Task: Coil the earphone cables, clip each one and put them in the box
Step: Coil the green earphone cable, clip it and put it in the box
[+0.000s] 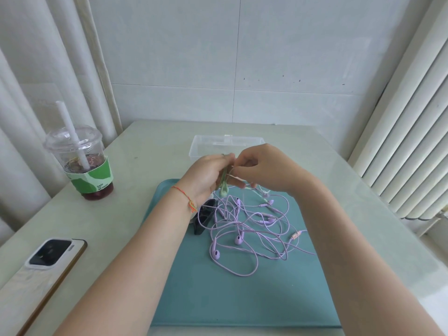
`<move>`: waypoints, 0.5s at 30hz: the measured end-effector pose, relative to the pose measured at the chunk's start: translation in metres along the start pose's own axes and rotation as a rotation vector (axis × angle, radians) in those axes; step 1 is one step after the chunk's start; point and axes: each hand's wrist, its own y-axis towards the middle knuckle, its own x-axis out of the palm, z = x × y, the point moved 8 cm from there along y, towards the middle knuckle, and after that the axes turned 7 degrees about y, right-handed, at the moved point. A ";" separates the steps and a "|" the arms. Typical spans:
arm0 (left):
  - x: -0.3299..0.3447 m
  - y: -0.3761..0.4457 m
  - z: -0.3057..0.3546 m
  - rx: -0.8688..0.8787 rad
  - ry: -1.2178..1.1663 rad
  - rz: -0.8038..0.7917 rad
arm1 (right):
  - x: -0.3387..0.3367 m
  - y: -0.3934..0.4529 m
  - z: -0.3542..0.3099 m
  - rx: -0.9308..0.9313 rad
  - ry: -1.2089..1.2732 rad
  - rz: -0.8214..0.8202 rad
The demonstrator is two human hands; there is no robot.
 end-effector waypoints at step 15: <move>-0.018 -0.001 -0.006 -0.050 0.354 0.200 | -0.020 0.005 0.020 0.030 -0.219 0.111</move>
